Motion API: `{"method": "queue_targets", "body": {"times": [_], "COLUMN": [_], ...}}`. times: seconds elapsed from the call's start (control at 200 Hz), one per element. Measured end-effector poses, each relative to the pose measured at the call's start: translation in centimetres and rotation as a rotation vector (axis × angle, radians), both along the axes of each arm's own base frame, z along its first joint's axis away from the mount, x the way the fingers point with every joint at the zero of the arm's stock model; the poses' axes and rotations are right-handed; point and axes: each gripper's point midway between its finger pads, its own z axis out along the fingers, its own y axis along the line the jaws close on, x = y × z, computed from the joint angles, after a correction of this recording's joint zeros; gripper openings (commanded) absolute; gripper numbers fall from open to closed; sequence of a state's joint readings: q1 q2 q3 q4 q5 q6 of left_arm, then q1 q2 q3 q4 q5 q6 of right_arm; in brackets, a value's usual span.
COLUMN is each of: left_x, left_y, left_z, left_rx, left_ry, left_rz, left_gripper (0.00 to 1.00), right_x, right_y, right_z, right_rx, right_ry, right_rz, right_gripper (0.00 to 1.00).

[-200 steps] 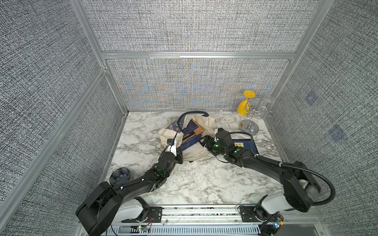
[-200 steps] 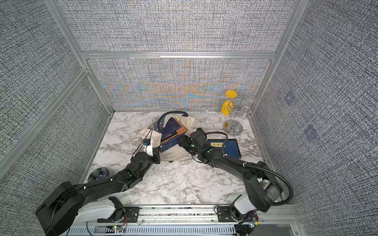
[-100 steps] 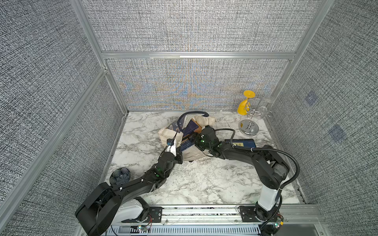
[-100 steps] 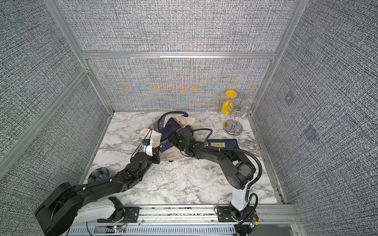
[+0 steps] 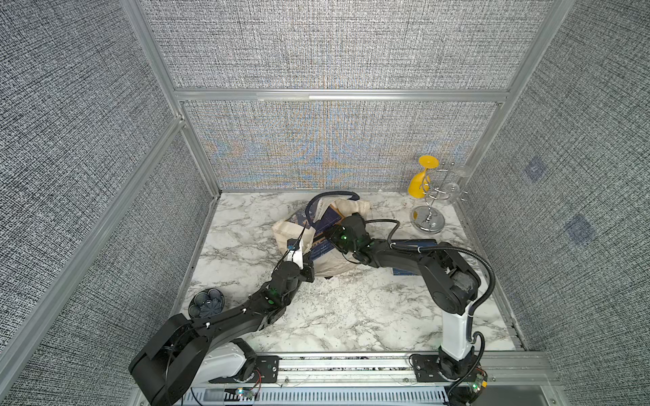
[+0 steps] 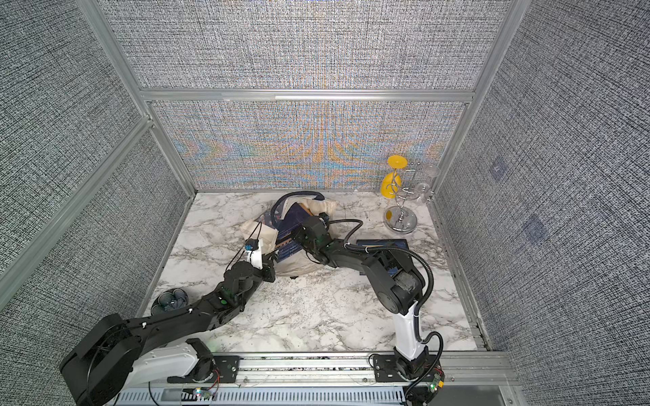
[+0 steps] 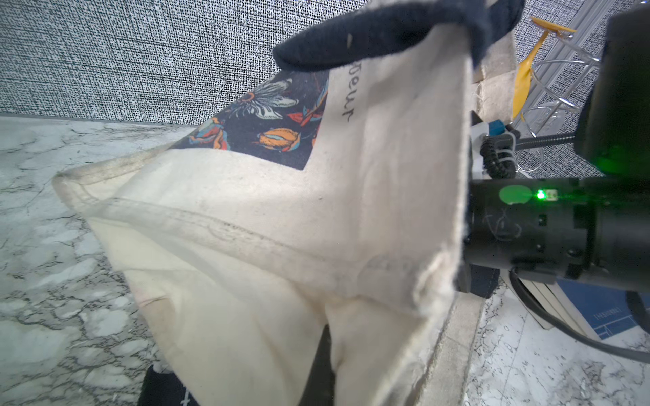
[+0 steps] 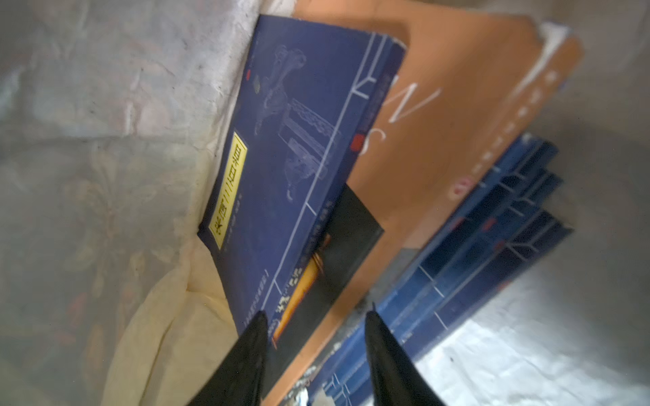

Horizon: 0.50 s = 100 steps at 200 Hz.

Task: Take out the books from the canvas bag
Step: Pick up the book from the canvas bag.

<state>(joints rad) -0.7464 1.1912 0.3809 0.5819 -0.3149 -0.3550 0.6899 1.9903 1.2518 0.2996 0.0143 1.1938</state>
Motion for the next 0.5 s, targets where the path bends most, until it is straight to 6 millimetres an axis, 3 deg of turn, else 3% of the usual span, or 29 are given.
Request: {"method": "queue_targets", "body": {"times": [0.5], "left_x": [0.0], "left_y": [0.0], "left_z": [-0.01], "left_rx": [0.004], "left_ry": [-0.001], "left_rz": [-0.001], "left_gripper": [0.0], "right_x": [0.94], "right_y": [-0.03], "right_z": [-0.99], "right_rx": [-0.015], "right_ry": [0.011], "right_rz": [-0.028], "right_gripper": [0.4]}}
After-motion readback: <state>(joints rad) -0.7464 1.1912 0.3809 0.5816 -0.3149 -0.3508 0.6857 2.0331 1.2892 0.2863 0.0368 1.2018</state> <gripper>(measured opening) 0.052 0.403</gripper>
